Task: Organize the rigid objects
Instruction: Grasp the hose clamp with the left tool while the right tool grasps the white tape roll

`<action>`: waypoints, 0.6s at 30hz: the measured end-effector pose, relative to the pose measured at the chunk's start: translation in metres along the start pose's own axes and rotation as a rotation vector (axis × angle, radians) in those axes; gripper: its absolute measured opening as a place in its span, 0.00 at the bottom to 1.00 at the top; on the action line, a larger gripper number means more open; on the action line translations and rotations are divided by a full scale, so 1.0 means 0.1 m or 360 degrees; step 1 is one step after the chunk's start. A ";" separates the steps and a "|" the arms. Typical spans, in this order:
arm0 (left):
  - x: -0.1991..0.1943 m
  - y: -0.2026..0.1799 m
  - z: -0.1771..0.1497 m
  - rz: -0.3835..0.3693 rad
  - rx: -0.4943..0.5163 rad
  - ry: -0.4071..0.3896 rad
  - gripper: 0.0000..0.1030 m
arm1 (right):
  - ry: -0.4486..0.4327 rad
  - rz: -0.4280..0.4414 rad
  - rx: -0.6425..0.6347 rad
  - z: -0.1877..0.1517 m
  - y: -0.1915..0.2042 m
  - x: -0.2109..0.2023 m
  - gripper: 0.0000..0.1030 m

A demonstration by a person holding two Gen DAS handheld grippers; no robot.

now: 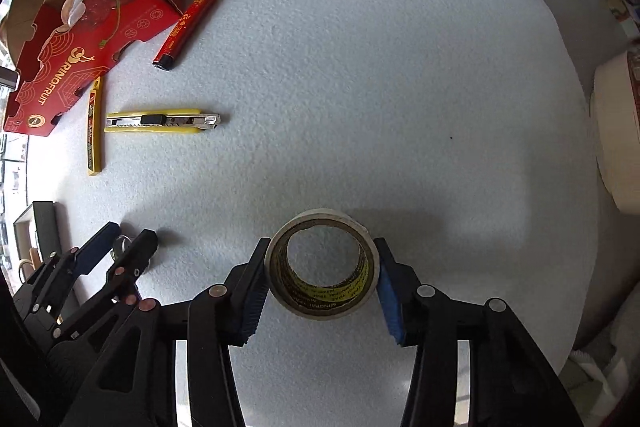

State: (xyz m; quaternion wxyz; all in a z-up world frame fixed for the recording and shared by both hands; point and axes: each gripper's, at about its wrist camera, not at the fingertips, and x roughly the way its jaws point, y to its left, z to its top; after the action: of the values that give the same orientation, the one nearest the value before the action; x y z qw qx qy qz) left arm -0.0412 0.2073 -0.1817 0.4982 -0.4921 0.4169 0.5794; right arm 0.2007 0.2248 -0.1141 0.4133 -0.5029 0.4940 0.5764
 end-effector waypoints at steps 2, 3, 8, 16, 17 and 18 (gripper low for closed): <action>-0.03 -0.01 -0.08 -0.0019 -0.0016 0.0032 0.03 | -0.0006 0.0031 0.0018 -0.14 -0.05 -0.04 0.49; -0.03 0.01 -0.11 -0.0038 -0.0014 0.0060 0.00 | -0.0008 0.0042 0.0021 -0.21 -0.05 -0.06 0.49; -0.13 0.03 -0.58 -0.0083 0.0033 0.0098 0.00 | 0.0016 0.0079 0.0001 -0.64 0.03 -0.07 0.49; -0.19 0.33 -0.84 -0.0150 -0.0061 0.0049 0.69 | 0.0093 0.0111 0.0047 -1.16 0.05 0.02 0.49; -0.23 0.38 -0.83 -0.0119 -0.0070 -0.0001 0.79 | 0.0099 0.0117 0.0057 -1.19 0.05 0.04 0.49; -0.25 0.40 -0.82 -0.0098 -0.0076 -0.0041 0.79 | 0.0101 0.0122 0.0065 -1.27 0.04 0.06 0.49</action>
State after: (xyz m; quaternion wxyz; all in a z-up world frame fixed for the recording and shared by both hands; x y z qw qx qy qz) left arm -0.0680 0.1170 -0.1707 0.5093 -0.5090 0.3813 0.5798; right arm 0.2175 0.0986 -0.1204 0.3852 -0.4932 0.5372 0.5654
